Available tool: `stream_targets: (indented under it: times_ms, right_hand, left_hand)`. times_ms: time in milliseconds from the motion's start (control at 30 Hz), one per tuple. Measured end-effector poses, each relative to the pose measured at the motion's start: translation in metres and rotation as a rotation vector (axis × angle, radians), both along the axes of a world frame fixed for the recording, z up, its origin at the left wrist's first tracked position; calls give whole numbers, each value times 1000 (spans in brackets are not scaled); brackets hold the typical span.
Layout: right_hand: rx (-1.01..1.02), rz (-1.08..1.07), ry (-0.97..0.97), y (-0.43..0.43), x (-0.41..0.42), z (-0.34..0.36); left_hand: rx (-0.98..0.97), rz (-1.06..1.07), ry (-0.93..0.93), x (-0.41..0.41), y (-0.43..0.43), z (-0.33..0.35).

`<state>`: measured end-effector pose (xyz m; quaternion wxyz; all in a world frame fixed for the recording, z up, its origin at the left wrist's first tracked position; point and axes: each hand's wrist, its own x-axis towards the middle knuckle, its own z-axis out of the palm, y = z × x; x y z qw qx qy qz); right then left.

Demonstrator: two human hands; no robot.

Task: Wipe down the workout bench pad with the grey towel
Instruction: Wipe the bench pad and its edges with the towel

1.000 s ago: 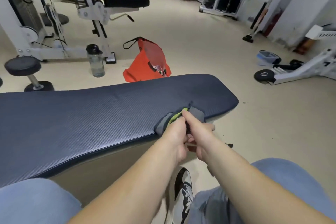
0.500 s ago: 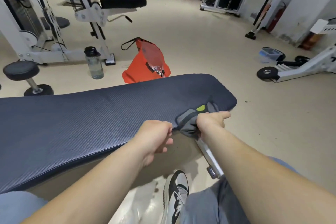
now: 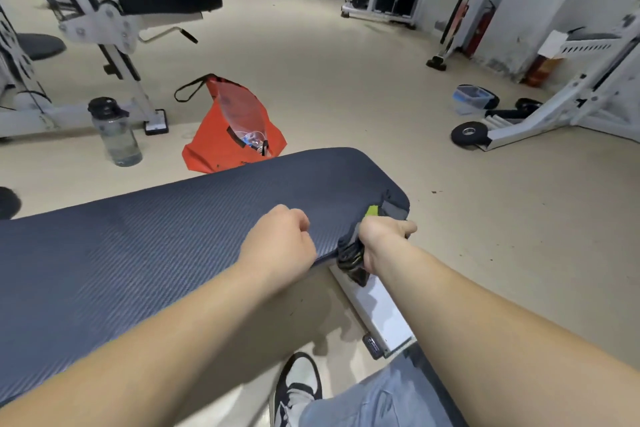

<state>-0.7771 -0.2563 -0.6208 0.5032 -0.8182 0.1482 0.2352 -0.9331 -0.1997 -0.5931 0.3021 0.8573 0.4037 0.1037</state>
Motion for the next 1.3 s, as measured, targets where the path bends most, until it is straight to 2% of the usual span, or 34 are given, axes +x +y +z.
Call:
stream_targets:
  times_ms: [167,267,433,733,900,1033,1167,1300]
  right_hand:
    - [-207,145,-176,-7,64,5]
    - [-334,272,-262,4,90,0]
    - [-560,589,-490,32,131,0]
    - [-577,942,-530,154,150,17]
    - [-459,1409,-495,216,77,27]
    - [-382,1713,-543,252,-27,25]
    - [-290,1834,-633,271,-126,21]
    - [-236,1873,-694,285,-213,15]
  left_hand:
    - [229,-155,295,19,36,2]
    - [309,-145,363,28,68,4]
    - [172,-115,282,38,105,-1]
    - [77,-119,95,33,130,-22]
    - [-11,-180,-67,6,143,-18]
    - [114,-47,-121,-58,150,-8]
    - [242,148,51,-155,161,-2]
    - [202,398,187,-257,166,0]
